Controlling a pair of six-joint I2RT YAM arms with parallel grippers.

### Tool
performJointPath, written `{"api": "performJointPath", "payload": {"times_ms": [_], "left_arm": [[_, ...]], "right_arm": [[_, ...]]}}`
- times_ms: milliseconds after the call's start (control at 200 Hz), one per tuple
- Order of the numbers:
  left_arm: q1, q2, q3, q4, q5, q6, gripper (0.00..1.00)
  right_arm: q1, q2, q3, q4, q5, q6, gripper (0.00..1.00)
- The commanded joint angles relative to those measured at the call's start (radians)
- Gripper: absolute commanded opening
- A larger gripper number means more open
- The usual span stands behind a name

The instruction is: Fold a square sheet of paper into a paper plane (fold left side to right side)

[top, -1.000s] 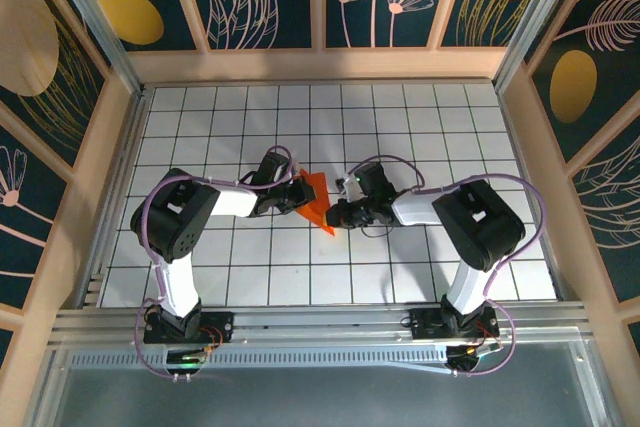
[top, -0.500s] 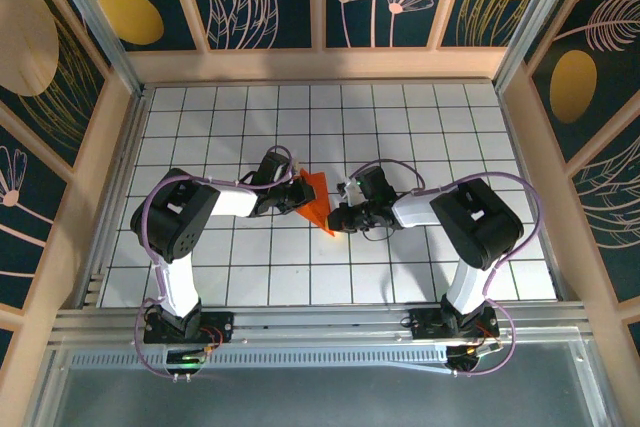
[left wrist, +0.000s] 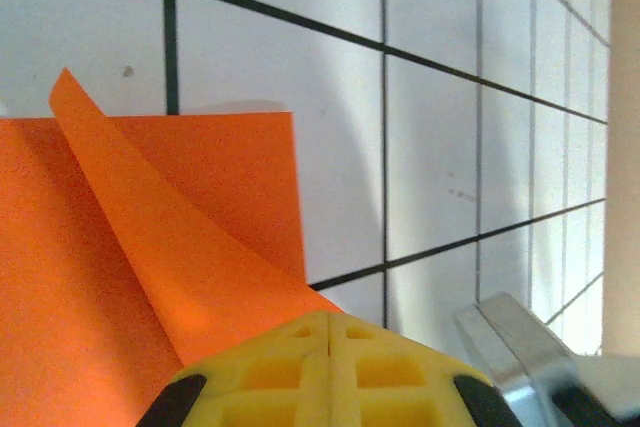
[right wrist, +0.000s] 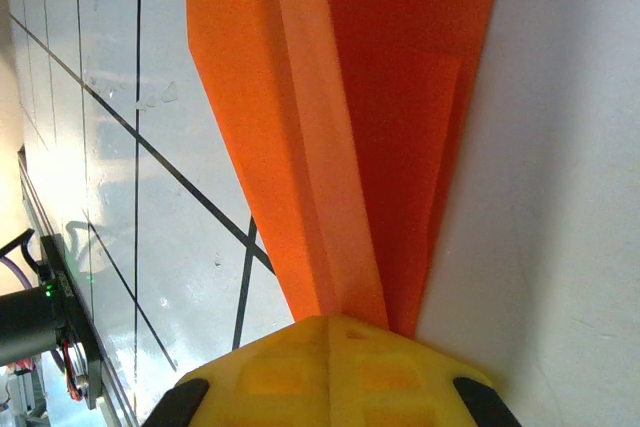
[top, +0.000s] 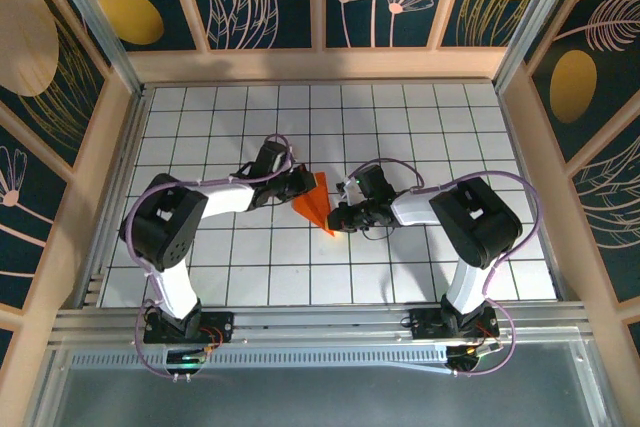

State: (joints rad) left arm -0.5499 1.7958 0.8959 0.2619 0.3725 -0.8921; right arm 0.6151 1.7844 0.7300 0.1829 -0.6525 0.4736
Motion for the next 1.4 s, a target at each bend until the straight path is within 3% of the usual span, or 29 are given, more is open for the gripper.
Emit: {"api": "performJointPath", "payload": {"times_ms": [0, 140, 480, 1391], "left_arm": [[0.002, -0.048, -0.082, 0.077, 0.045, -0.026, 0.0], [-0.021, -0.053, -0.163, 0.181, 0.088, -0.074, 0.0], [-0.057, 0.017, -0.145, 0.226, 0.112, -0.079, 0.0], [-0.051, 0.132, -0.059, 0.115, -0.055, -0.009, 0.0]], "right_arm": [[-0.006, 0.074, -0.026, -0.107, 0.13, -0.026, 0.0], [-0.005, 0.079, -0.024, -0.109, 0.137, -0.019, 0.0], [-0.005, 0.083, -0.014, -0.138, 0.165, -0.029, 0.0], [0.002, 0.1, -0.002, -0.23, 0.22, -0.078, 0.0]]}}
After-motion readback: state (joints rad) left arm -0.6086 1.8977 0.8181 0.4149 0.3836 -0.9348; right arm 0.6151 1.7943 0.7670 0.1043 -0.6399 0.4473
